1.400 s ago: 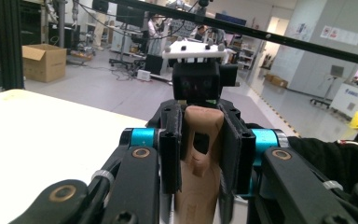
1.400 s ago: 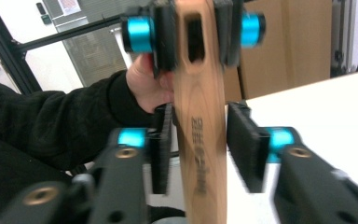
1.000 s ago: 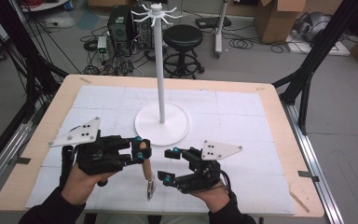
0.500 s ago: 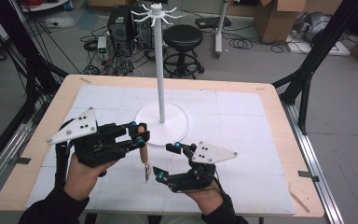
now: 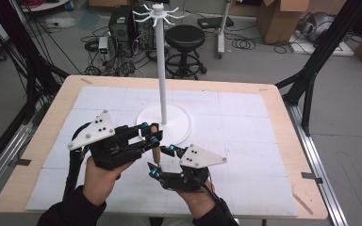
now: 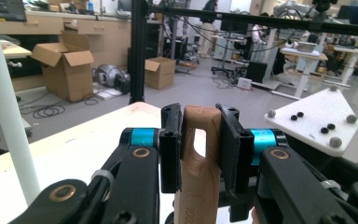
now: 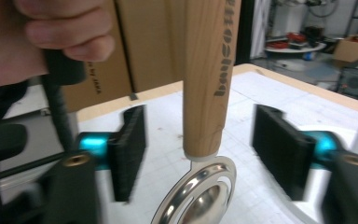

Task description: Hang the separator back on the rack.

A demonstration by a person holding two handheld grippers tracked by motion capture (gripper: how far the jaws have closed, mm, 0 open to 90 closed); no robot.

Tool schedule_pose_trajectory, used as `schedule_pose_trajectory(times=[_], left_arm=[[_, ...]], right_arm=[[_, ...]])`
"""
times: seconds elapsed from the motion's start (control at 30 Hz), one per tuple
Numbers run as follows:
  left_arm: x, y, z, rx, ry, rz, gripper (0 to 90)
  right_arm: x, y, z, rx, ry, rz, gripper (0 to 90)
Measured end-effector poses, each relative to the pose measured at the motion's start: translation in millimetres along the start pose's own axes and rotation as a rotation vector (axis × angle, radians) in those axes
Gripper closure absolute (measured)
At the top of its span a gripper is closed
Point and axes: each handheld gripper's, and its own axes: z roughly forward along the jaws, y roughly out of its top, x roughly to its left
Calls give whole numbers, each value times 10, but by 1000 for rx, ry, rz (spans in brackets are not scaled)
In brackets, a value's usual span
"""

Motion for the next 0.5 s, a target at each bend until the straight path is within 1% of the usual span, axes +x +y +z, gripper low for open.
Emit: schedule_pose_trajectory(times=[0.03, 0.07, 0.1, 0.13, 0.23, 0.27, 0.3, 0.33, 0.47, 0.5], left_arm=[[-18, -3, 11, -7, 17, 1, 718], [-18, -3, 11, -7, 17, 1, 717], [-28, -8, 21, -14, 26, 0, 717], [-36, -9, 26, -16, 32, -2, 718], [-50, -13, 35, -20, 41, -2, 718], [-60, -15, 42, -20, 47, -1, 718], [-68, -17, 49, -19, 48, -5, 718], [-74, -20, 56, -17, 47, -8, 717], [-90, -28, 66, -22, 48, -16, 717], [-92, -28, 63, -29, 49, -20, 717]], right_arm=[[4, -2, -3, -2, -19, -3, 438], [9, -1, -5, -4, -30, -4, 453], [14, -1, -6, -5, -41, -12, 469], [22, -2, -8, 0, -44, -11, 487], [9, -13, 14, 18, -40, -11, 496], [5, -22, 19, 16, -45, -7, 517], [5, -22, 19, 16, -45, -7, 517], [3, -24, 19, 20, -42, -1, 536], [6, -19, 4, 12, -49, -14, 688], [11, -19, -2, 9, -56, -20, 691]])
